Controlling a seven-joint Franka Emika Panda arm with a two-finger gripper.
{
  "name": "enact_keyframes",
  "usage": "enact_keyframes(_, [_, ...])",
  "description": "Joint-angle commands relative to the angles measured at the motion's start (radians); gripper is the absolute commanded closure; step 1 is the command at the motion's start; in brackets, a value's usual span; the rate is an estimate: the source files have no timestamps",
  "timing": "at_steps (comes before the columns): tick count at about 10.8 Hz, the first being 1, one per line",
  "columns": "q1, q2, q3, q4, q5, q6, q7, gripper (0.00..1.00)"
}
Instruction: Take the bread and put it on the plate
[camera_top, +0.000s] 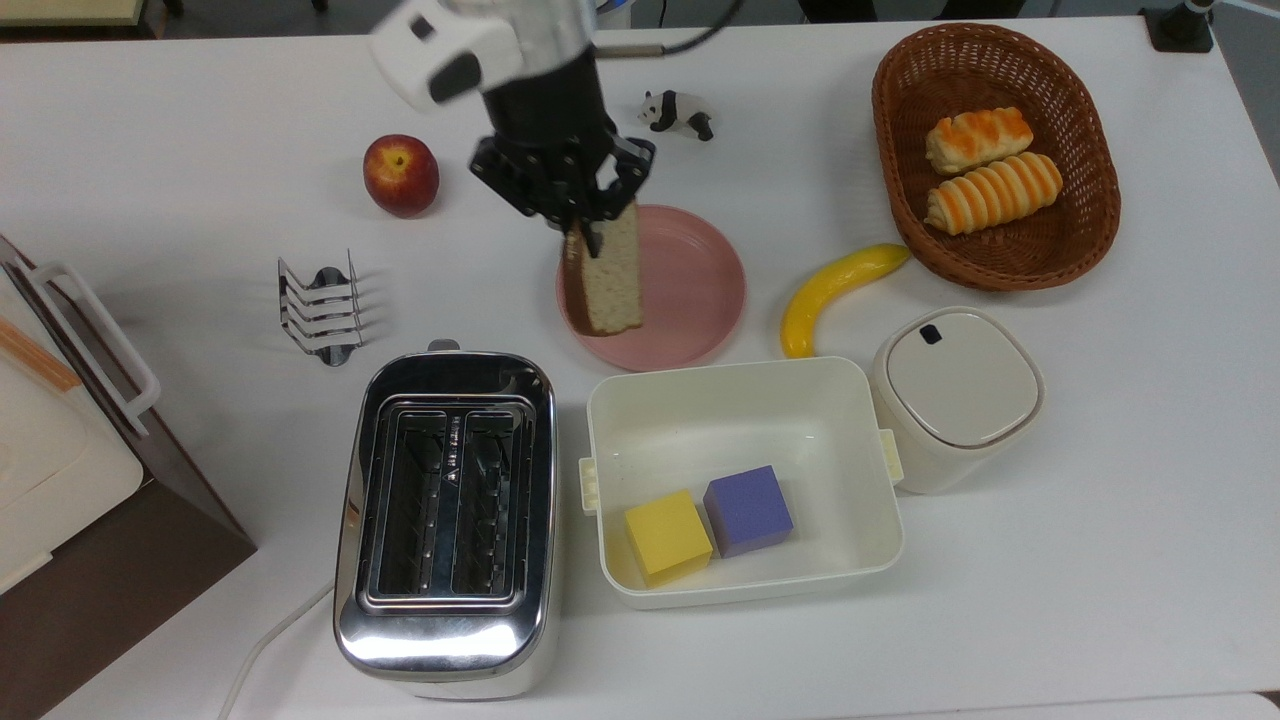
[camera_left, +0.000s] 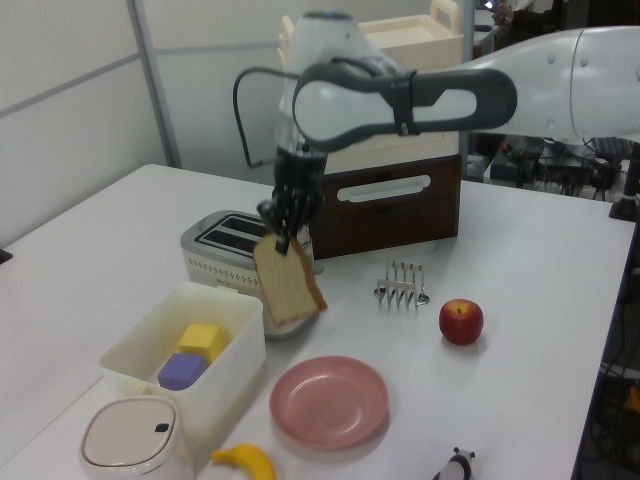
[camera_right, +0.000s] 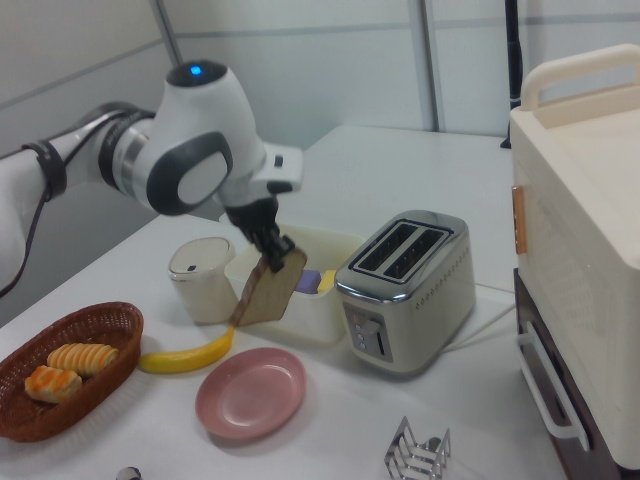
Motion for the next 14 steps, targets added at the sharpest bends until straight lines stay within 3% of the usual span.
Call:
enact_keyframes(1, [0.014, -0.002, -0.006, -0.096, 0.141, -0.008, -0.024, 1.0])
enact_keyframes(5, [0.056, 0.039, -0.006, -0.153, 0.197, -0.008, -0.015, 1.0])
enact_keyframes(8, [0.059, 0.064, -0.006, -0.153, 0.2, -0.006, -0.024, 1.0])
enact_keyframes(9, [0.056, 0.068, -0.006, -0.153, 0.2, -0.005, -0.028, 0.88])
enact_keyframes(10, [0.051, 0.077, -0.008, -0.15, 0.199, -0.003, -0.028, 0.54])
enact_keyframes(11, [0.054, 0.082, -0.011, -0.15, 0.194, 0.009, -0.022, 0.01])
enact_keyframes(13, [0.057, 0.078, -0.015, -0.148, 0.166, 0.006, -0.027, 0.0])
enact_keyframes(14, [0.056, 0.075, -0.017, -0.147, 0.109, 0.002, -0.027, 0.0])
